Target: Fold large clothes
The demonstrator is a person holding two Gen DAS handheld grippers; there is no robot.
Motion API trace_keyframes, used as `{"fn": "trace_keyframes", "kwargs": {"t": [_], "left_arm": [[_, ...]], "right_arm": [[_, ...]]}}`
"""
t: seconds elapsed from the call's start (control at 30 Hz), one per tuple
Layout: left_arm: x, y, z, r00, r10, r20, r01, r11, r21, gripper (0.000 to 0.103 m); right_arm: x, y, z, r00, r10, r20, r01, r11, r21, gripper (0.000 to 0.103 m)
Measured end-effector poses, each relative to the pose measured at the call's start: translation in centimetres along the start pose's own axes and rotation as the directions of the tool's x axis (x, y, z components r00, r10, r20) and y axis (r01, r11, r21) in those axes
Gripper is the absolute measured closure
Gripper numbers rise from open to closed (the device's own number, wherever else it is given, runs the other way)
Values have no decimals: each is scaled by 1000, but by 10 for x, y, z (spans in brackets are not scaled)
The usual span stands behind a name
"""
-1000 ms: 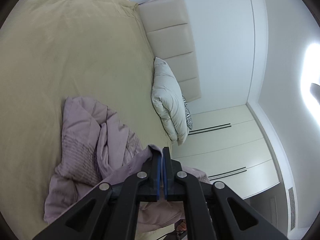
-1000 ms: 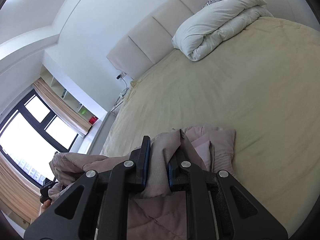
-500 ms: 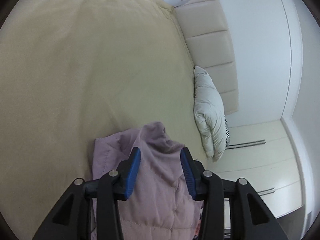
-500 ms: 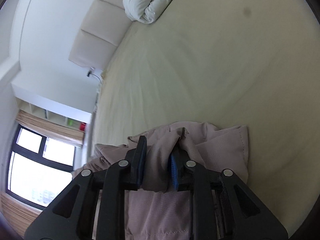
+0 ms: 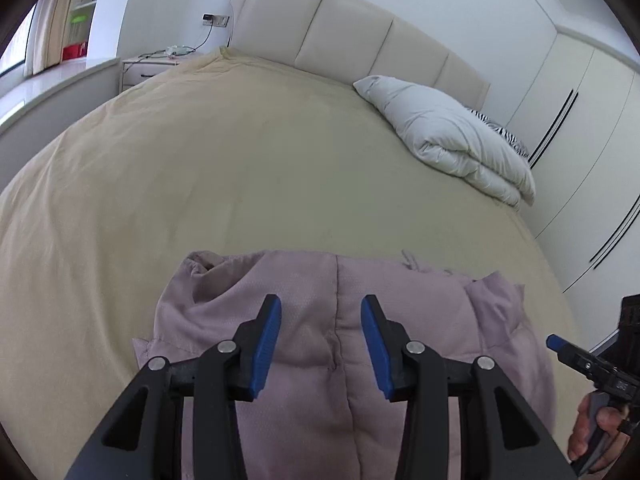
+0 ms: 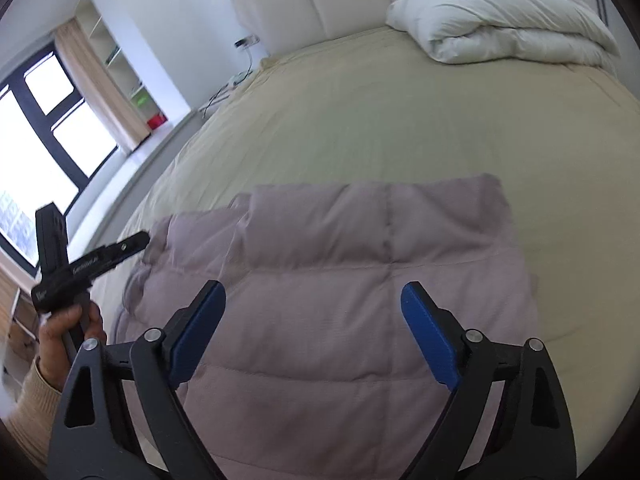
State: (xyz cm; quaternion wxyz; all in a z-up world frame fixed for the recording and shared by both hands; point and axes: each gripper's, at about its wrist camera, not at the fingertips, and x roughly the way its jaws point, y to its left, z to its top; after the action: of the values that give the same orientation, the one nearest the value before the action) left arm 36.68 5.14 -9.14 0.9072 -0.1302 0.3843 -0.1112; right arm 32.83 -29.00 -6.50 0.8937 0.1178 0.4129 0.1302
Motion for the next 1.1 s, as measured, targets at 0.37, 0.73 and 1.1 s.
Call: {"fn": "trace_keyframes", "kwargs": {"t": [0.37,0.73,1.1], "left_arm": [[92,27,14,981,182,-69,-178,982,58,43],[115,57,14,990,119,-80,-122,992,-30,40],[101,63,13,988,101,-113,-110,991,-79,39]], "right_arm": [[133,-19,47,979,-198,-59,199,980,27,21],[165,-59,40,986,-163,23,160,982,97,22],[152,-99,20,996,-8,84,-11,977,214,22]]}}
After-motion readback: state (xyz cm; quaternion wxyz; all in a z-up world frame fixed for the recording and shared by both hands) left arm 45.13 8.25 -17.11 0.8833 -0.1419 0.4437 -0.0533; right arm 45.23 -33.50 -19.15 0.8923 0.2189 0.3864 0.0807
